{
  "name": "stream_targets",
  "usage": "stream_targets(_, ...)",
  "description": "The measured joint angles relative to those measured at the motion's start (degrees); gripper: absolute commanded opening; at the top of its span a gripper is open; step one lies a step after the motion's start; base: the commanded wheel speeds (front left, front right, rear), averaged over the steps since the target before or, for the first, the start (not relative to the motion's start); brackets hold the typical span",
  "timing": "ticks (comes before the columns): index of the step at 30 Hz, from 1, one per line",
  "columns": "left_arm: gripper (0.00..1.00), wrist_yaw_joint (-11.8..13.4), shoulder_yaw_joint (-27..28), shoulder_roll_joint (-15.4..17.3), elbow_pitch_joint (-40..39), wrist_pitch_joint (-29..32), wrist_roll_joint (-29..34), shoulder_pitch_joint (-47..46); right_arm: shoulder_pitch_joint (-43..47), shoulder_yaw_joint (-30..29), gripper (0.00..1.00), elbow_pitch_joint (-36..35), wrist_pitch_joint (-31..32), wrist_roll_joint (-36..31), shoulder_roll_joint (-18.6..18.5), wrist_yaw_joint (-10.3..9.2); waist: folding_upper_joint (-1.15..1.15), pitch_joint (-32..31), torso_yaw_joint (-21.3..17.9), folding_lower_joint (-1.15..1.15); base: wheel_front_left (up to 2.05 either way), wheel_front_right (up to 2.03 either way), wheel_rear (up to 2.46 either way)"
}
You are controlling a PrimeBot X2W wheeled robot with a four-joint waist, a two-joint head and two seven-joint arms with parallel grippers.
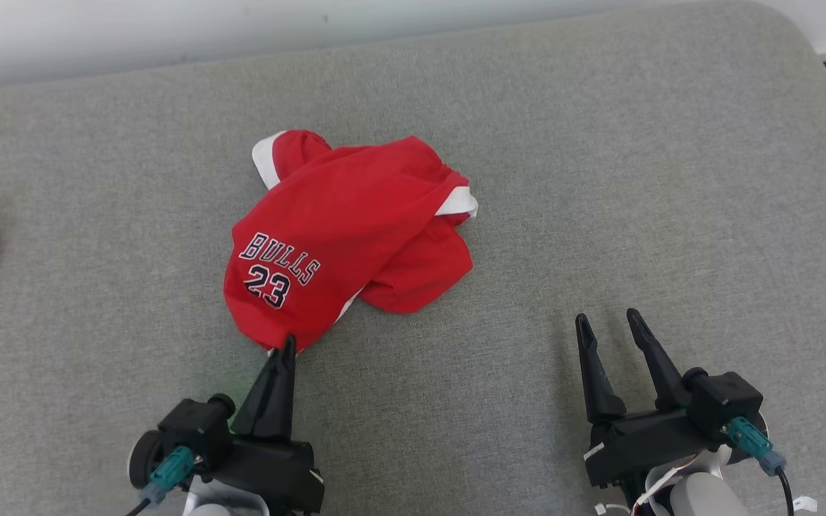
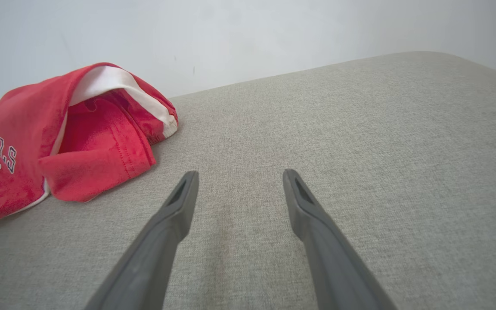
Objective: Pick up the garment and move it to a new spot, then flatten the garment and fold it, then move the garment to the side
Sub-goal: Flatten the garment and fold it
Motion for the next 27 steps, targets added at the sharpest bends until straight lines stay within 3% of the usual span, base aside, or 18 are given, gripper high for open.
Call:
stream_targets(4,0.0,0.0,0.78,0.07,-5.5,0.0,0.62,0.92,0.83,-0.09,1.0,0.65,0.0,0.27,0.15,0.0,0.0,-1.84,0.1,0.0,0.0,0.0,0.0)
stream_targets(9,0.0,-0.05,-2.86,0.51,-12.62,0.0,1.96,0.27,2.33,0.48,1.0,2.07,0.0,0.78,0.65,0.0,0.0,-5.26,0.57,-0.01,0.0,0.0,0.0)
stream_targets(17,0.0,-0.03,-2.09,1.26,-21.74,0.0,1.96,-1.34,5.27,1.0,1.0,3.61,0.0,1.64,1.51,0.0,-0.01,-12.11,1.27,-0.02,0.0,0.0,0.0)
stream_targets(27,0.0,-0.03,1.4,0.93,-21.64,0.0,1.78,5.31,8.58,-2.59,1.0,3.32,0.0,1.65,1.83,0.0,-0.01,-16.85,4.35,-0.02,0.0,0.0,0.0)
